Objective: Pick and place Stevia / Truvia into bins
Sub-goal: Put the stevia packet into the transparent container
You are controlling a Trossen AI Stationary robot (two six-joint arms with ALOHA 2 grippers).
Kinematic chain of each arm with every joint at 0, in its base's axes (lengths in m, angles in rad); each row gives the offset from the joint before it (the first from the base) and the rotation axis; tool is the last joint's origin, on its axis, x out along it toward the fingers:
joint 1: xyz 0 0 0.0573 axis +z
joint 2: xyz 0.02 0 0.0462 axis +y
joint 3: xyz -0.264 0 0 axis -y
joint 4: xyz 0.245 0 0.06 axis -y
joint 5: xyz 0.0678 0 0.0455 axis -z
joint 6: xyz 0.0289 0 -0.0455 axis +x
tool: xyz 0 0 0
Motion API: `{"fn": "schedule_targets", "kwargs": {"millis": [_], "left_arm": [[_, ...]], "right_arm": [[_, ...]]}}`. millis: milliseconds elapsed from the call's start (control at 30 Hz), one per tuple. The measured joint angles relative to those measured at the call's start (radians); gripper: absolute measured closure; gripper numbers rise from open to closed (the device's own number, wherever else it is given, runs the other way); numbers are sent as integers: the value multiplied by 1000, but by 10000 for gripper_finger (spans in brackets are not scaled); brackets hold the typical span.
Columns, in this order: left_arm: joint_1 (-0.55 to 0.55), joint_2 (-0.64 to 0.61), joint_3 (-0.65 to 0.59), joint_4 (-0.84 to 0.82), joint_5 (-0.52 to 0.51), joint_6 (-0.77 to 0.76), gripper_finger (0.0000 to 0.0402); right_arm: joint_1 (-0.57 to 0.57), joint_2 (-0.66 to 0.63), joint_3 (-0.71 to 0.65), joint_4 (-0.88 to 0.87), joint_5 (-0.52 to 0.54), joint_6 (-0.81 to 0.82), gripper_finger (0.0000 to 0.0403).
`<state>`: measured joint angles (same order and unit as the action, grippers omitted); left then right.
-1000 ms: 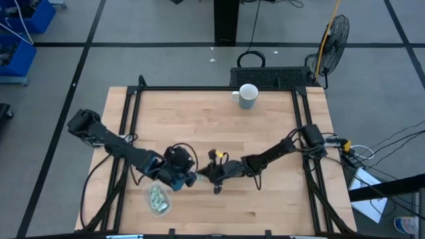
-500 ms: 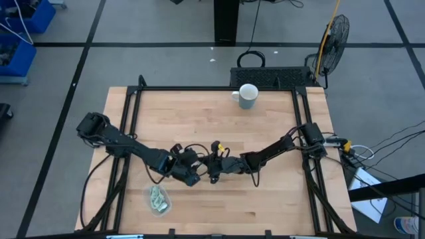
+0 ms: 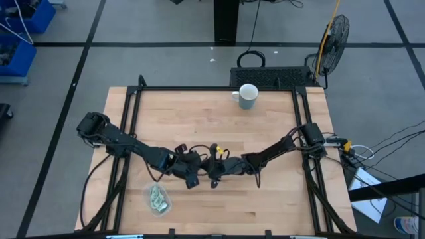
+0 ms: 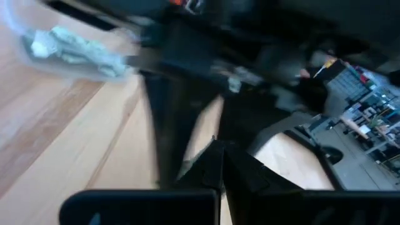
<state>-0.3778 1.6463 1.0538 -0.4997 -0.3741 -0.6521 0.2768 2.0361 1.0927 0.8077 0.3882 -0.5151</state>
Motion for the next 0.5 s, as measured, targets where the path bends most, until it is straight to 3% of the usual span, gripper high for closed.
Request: {"fn": "schedule_targets", "kwargs": {"millis": [233, 500], "left_arm": [[-4, 0, 0, 38, 68, 53, 245], [-3, 0, 0, 31, 67, 47, 371]], "right_arm": [[0, 0, 0, 39, 0, -5, 403], [1, 0, 0, 24, -9, 29, 400]]}}
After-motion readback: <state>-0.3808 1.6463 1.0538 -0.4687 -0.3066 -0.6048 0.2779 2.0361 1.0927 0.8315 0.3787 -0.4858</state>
